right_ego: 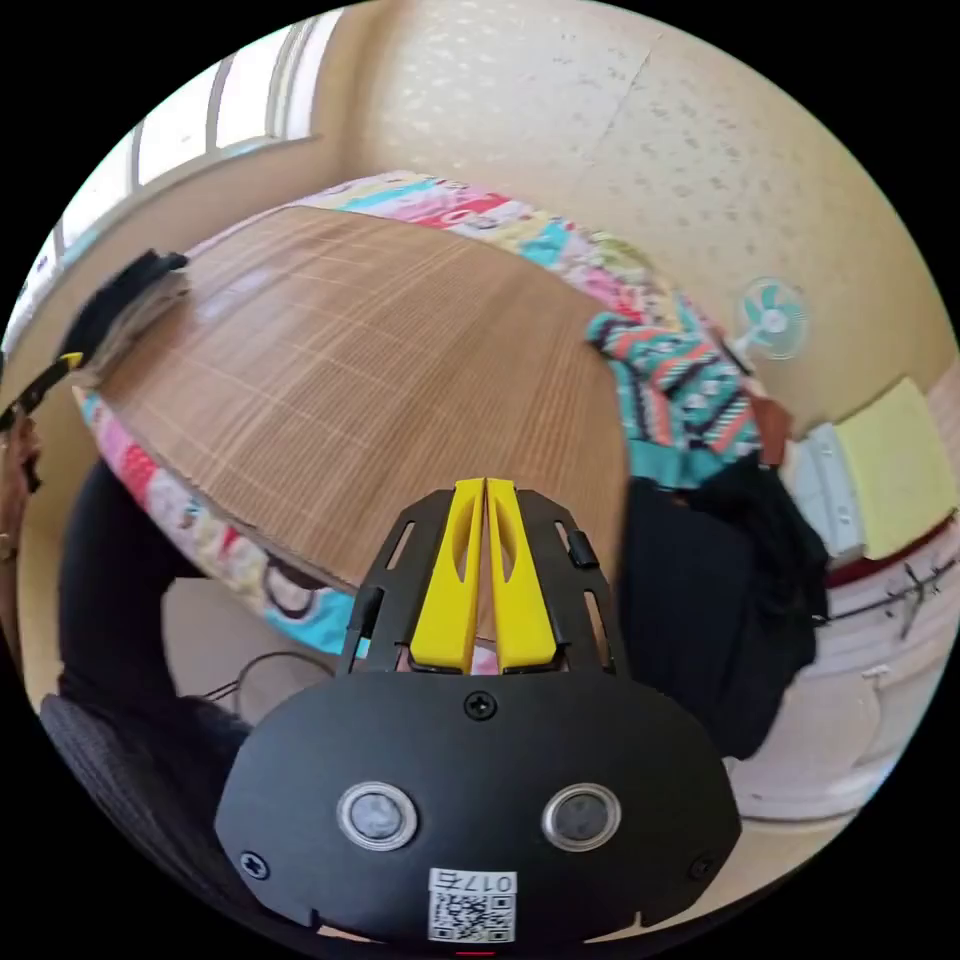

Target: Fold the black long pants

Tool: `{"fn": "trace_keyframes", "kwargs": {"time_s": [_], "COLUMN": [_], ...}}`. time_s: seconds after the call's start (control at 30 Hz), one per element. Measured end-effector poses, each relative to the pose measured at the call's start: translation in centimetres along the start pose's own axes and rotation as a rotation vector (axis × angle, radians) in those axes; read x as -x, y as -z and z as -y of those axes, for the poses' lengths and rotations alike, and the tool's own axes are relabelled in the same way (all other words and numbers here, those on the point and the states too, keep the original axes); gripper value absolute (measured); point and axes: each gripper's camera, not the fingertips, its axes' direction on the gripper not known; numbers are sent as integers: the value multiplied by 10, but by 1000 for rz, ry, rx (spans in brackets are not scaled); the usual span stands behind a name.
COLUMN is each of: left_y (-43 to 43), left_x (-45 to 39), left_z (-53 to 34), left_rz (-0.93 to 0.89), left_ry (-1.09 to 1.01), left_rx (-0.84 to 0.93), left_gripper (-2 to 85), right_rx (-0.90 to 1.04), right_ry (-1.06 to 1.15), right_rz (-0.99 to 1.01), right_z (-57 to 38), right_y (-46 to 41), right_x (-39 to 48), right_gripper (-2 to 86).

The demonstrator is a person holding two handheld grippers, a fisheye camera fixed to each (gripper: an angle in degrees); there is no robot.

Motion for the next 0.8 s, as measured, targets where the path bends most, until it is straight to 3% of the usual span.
{"fn": "trace_keyframes", "kwargs": {"time_s": [0.1,0.33,0.5,0.6,0.67,0.8], "left_y": [-43,-101,-124,-139,-145,-145], "left_x": [-58,-167,-184,-179,-173,-159], "left_z": [-13,19,37,34,31,23], "left_rz": [-110,-315,-546,-644,-661,-711], "left_ry": [4,-238,-299,-263,-233,-211], "left_rx": [37,176,259,301,333,335], "left_gripper": [-7,-7,-7,1,19,45], "right_rx": [-38,20,248,323,281,-17], "right_ry": [-268,-756,-752,-728,-738,-696], "right_rz": [-126,337,302,280,333,576], "right_z": [-41,-164,-186,-178,-166,-117], "right_y": [14,-23,-91,-114,-100,-56], "right_x": [-76,-233,-262,-263,-272,-282], "right_gripper": [6,23,112,115,70,26]}}
